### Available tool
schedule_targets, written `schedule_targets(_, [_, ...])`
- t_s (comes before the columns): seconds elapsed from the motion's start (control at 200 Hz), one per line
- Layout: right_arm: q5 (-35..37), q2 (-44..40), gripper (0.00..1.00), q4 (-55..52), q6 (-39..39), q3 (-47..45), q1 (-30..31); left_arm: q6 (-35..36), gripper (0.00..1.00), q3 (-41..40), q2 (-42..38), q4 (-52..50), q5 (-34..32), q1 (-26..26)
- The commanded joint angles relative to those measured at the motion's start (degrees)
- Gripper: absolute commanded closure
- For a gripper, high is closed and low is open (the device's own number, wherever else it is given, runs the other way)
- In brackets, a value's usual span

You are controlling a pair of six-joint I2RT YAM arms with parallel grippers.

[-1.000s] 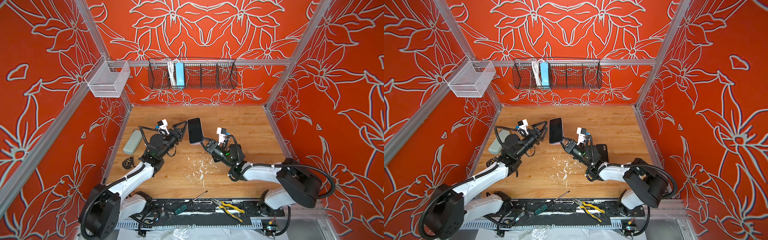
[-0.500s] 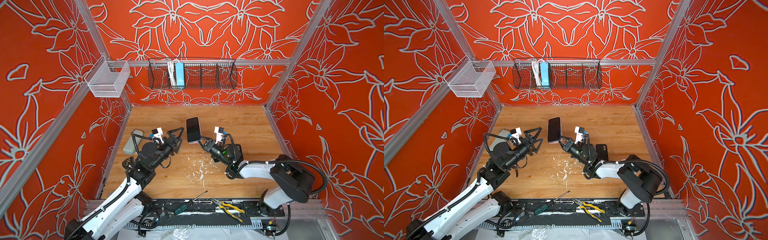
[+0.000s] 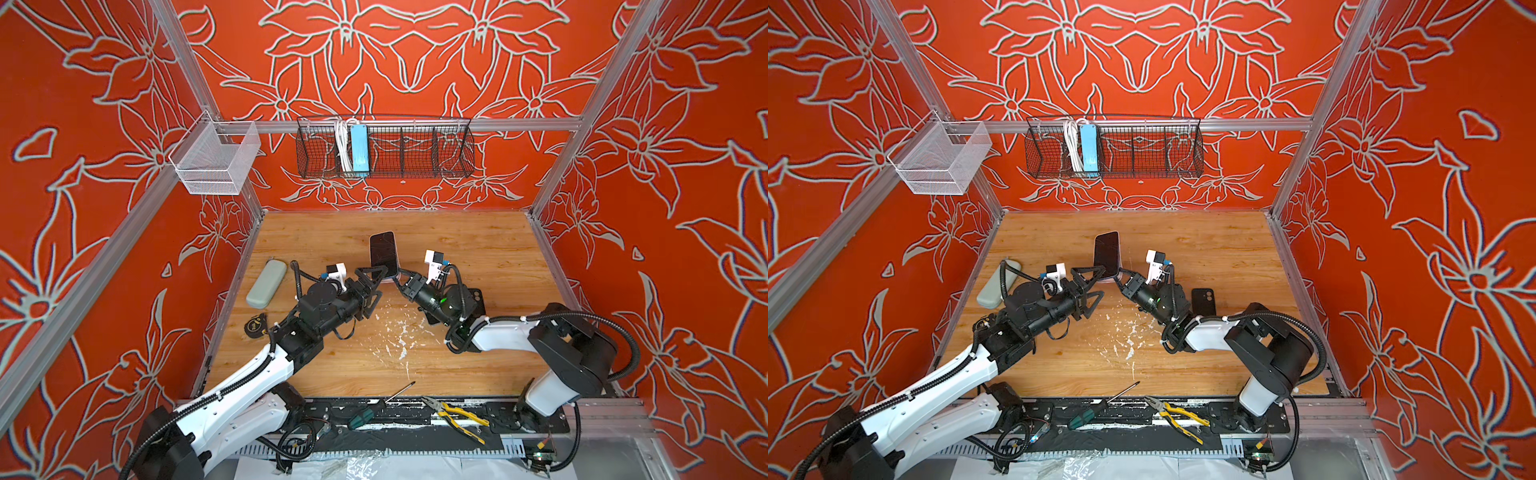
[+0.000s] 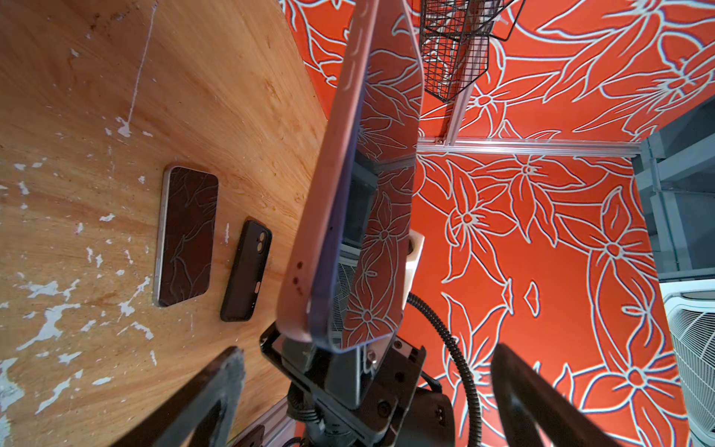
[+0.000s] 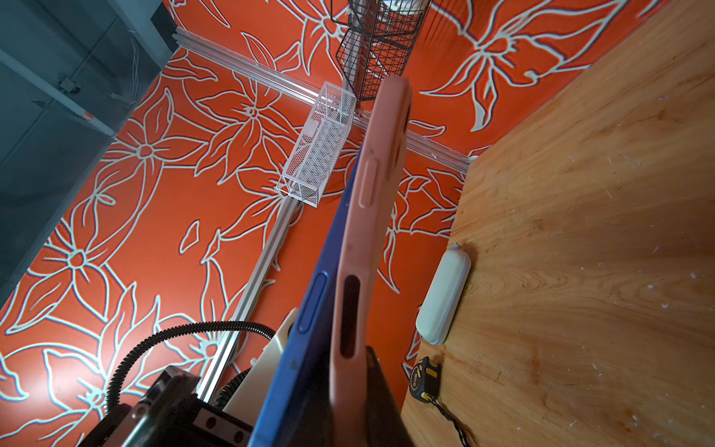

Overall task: Take the phone out of the phone case
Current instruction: Remove the phone case from the phone.

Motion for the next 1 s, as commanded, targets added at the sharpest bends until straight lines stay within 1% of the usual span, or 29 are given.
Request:
schedule_targets(0.0, [1.3, -0.8, 0.99, 5.9, 0.1, -0.1, -0.3, -2.2, 0.03, 1.9, 0.4, 4.7, 0.4, -0.2])
schedule_targets(0.17, [1.6, -0.9, 0.99, 5.9, -0.4, -0.8, -0.4, -2.3, 0.03, 2.8, 1.1, 6.0, 0.8, -0.3])
schedule_targets(0.315, [1.4, -1.1, 0.99, 5.9, -0.4, -0.7, -0.3, -3.2, 0.03, 1.9, 1.7, 7.7, 0.1, -0.3])
schedule_targets(0.886, [1.5, -3.3, 0.99, 6.0, -0.5, -2.2, 0.5, -0.6, 0.03, 2.0, 4.2, 7.8, -2.7, -0.3])
schedule_targets(0.991, [1.4, -3.2, 0.99, 6.0, -0.5, -2.2, 0.9, -0.6, 0.00, 1.9, 4.6, 8.3, -3.0, -0.3])
